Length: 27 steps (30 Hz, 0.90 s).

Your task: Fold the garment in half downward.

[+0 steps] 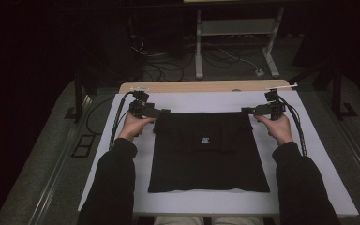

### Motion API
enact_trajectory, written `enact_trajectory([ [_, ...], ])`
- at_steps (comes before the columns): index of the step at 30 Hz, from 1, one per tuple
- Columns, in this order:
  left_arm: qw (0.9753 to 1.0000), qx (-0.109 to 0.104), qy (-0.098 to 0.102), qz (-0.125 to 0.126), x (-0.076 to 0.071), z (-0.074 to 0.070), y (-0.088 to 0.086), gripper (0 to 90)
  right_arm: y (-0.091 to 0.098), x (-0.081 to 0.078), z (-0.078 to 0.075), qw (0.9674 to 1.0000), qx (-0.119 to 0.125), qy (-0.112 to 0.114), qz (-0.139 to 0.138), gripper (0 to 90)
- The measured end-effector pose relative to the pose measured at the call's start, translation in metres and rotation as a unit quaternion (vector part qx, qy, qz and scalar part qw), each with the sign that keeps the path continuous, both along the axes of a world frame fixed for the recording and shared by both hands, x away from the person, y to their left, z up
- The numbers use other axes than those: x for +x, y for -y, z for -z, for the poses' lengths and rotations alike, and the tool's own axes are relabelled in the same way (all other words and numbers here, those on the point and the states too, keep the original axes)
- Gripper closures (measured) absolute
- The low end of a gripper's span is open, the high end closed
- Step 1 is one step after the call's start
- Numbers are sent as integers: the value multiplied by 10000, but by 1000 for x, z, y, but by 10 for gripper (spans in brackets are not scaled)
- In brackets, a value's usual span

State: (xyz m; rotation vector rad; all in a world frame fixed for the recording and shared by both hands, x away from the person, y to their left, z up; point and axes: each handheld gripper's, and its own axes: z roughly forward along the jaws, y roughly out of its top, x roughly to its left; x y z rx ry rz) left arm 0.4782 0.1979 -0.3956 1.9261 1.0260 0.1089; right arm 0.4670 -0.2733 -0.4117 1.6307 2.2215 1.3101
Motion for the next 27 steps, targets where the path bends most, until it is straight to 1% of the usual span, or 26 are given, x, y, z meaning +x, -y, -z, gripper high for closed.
enact_trajectory([
  [1, 10000, 10, 42, -14, -1, -1, 1, 0, -2, -2, -2, 10000, -6, 15, -41, 0],
  [2, 10000, -1, 69, -23, -2, -3, 2, 0, -4, -3, -4, 9999, -77, 52, -80, 0],
  [3, 9999, 6, 101, 22, -3, -4, 4, 0, -6, -5, -5, 9998, -138, 85, -128, 0],
  [5, 9997, -8, 129, 230, -6, -5, 8, 0, -9, -8, -8, 9996, -171, 90, -209, 0],
  [6, 9993, 60, 163, 321, -8, -6, 10, 0, -10, -9, -9, 9994, -211, 112, -232, 0],
  [7, 9992, 101, 203, 341, -9, -7, 12, 0, -11, -11, -10, 9993, -224, 134, -257, 0],
  [11, 9990, 16, 267, 364, -12, -11, 16, 0, -14, -14, -11, 9990, -190, 141, -389, 0],
  [13, 9989, 7, 272, 374, -13, -11, 18, 0, -17, -16, -12, 9988, -161, 158, -442, 0],
  [17, 9988, 7, 242, 434, -13, -8, 22, 0, -24, -19, -14, 9981, -176, 212, -557, 0],
  [21, 9988, 13, 128, 477, -11, -2, 26, 0, -32, -21, -15, 9971, -183, 283, -688, 0],
  [23, 9987, -13, 83, 507, -11, 1, 29, 0, -35, -21, -13, 9967, -140, 276, -744, 0],
  [25, 9985, -67, 75, 531, -11, 4, 32, 0, -38, -21, -12, 9967, -77, 209, -779, 0],
  [27, 9979, -125, 49, 637, -11, 7, 34, 0, -41, -21, -10, 9963, -117, 177, -828, 0],
])
